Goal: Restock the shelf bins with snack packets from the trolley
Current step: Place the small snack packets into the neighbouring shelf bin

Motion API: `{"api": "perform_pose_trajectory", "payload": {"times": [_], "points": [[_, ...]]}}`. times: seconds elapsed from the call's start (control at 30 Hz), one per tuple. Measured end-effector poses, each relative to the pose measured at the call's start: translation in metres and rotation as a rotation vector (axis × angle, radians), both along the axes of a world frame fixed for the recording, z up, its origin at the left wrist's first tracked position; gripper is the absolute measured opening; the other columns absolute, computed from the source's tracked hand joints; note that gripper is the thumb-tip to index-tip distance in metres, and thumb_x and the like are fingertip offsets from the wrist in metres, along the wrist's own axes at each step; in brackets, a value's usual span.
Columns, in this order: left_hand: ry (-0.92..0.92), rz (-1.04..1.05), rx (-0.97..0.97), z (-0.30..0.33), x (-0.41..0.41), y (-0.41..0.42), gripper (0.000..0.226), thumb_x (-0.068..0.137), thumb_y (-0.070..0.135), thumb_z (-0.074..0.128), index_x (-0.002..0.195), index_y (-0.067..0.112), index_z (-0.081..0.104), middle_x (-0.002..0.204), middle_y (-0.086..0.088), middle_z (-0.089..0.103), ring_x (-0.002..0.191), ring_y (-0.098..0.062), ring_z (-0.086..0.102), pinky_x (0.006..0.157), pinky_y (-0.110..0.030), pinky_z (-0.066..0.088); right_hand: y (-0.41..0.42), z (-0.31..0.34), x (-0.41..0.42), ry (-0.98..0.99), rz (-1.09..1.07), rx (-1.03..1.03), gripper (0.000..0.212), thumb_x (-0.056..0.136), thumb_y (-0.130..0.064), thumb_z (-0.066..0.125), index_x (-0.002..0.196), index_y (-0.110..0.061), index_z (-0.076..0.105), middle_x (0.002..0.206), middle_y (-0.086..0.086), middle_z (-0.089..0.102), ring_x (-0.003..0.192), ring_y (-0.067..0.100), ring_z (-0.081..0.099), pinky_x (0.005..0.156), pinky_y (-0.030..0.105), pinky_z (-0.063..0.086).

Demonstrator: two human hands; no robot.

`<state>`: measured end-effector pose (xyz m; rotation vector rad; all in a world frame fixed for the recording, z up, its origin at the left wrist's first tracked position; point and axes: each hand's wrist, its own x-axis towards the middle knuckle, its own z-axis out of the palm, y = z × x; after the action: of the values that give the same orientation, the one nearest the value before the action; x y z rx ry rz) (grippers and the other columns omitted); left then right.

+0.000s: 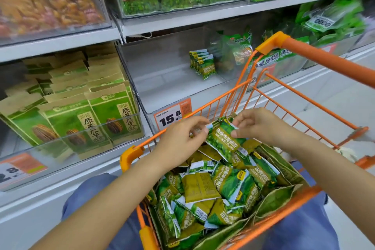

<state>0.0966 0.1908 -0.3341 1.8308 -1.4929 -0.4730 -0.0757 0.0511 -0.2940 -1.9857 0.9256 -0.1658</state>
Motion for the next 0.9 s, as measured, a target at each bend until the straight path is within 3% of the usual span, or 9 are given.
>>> {"api": "perform_pose_trajectory", "payload": {"times": [0.1, 0.2, 0.33, 0.47, 0.6, 0.67, 0.73, 0.8, 0.9], "points": [[0.34, -0.027, 0.058, 0.004, 0.001, 0.001, 0.035, 0.088, 0.053, 0.058, 0.12, 0.041, 0.056, 0.116, 0.017, 0.063, 0.105, 0.003, 0.059, 0.093, -0.027, 0.05, 0.004, 0.012, 0.003, -0.192, 0.034, 0.071, 0.014, 0.077, -0.004, 0.076, 0.079, -0.013, 0.065, 0.07, 0.004, 0.06, 0.062, 0.007, 0.057, 0.059, 0.01, 0.042], [0.518, -0.068, 0.082, 0.01, -0.002, 0.002, 0.025, 0.082, 0.05, 0.065, 0.099, 0.032, 0.068, 0.091, 0.009, 0.069, 0.089, -0.007, 0.066, 0.08, -0.036, 0.058, 0.015, 0.017, 0.012, -0.262, 0.118, 0.09, 0.014, 0.076, 0.0, 0.075, 0.078, -0.012, 0.068, 0.074, 0.007, 0.061, 0.065, 0.008, 0.057, 0.062, 0.015, 0.046], [0.572, -0.059, 0.001, 0.011, 0.0, 0.001, 0.037, 0.078, 0.041, 0.065, 0.094, 0.008, 0.071, 0.079, -0.016, 0.059, 0.077, -0.018, 0.061, 0.064, -0.032, 0.059, 0.022, 0.019, 0.023, -0.342, 0.074, 0.155, 0.007, 0.08, -0.007, 0.072, 0.082, -0.013, 0.068, 0.074, 0.005, 0.064, 0.061, 0.004, 0.059, 0.053, 0.014, 0.045], [0.627, 0.032, -0.09, 0.01, 0.005, -0.001, 0.052, 0.077, 0.043, 0.066, 0.093, -0.007, 0.064, 0.079, -0.016, 0.054, 0.075, -0.021, 0.059, 0.056, -0.027, 0.057, 0.019, 0.014, 0.025, -0.234, 0.091, 0.183, 0.018, 0.08, -0.021, 0.073, 0.097, -0.017, 0.069, 0.077, 0.0, 0.069, 0.069, 0.004, 0.064, 0.06, 0.021, 0.053], [0.644, -0.024, -0.055, 0.018, 0.005, -0.004, 0.036, 0.072, 0.029, 0.072, 0.103, 0.013, 0.068, 0.096, 0.001, 0.074, 0.088, -0.016, 0.07, 0.067, -0.026, 0.057, 0.014, 0.011, 0.029, -0.33, 0.092, 0.163, 0.011, 0.078, -0.016, 0.075, 0.085, -0.024, 0.071, 0.072, 0.006, 0.067, 0.06, 0.01, 0.058, 0.055, 0.022, 0.049], [0.677, 0.023, -0.091, 0.027, 0.005, -0.011, 0.031, 0.074, 0.022, 0.071, 0.103, 0.012, 0.069, 0.089, 0.004, 0.074, 0.074, -0.007, 0.067, 0.058, -0.015, 0.049, 0.008, 0.013, 0.03, -0.389, 0.054, 0.159, 0.011, 0.08, -0.028, 0.071, 0.069, -0.027, 0.07, 0.063, -0.004, 0.065, 0.06, 0.01, 0.058, 0.061, 0.023, 0.049], [0.777, 0.151, -0.141, 0.037, 0.015, -0.027, 0.026, 0.079, 0.021, 0.071, 0.101, 0.007, 0.07, 0.082, 0.0, 0.069, 0.055, -0.008, 0.052, 0.05, -0.016, 0.035, -0.004, 0.014, 0.032, -0.442, -0.039, 0.06, 0.025, 0.079, -0.045, 0.064, 0.073, -0.022, 0.07, 0.069, -0.001, 0.068, 0.066, 0.014, 0.063, 0.071, 0.033, 0.054], [0.803, 0.284, -0.203, 0.046, 0.03, -0.047, 0.018, 0.084, 0.023, 0.071, 0.091, 0.007, 0.068, 0.076, -0.003, 0.061, 0.057, -0.013, 0.045, 0.051, -0.021, 0.034, -0.02, 0.014, 0.034, -0.41, -0.11, -0.168, 0.027, 0.09, -0.044, 0.058, 0.086, -0.02, 0.07, 0.08, -0.001, 0.069, 0.078, 0.02, 0.065, 0.077, 0.044, 0.054], [0.74, 0.393, -0.241, 0.054, 0.05, -0.09, 0.022, 0.087, 0.018, 0.069, 0.068, 0.015, 0.058, 0.055, 0.008, 0.052, 0.053, -0.008, 0.042, 0.044, -0.017, 0.034, -0.04, 0.009, 0.045, -0.221, -0.046, -0.543, 0.025, 0.098, -0.035, 0.049, 0.107, -0.02, 0.067, 0.098, -0.008, 0.064, 0.096, 0.016, 0.06, 0.08, 0.031, 0.044]]}}
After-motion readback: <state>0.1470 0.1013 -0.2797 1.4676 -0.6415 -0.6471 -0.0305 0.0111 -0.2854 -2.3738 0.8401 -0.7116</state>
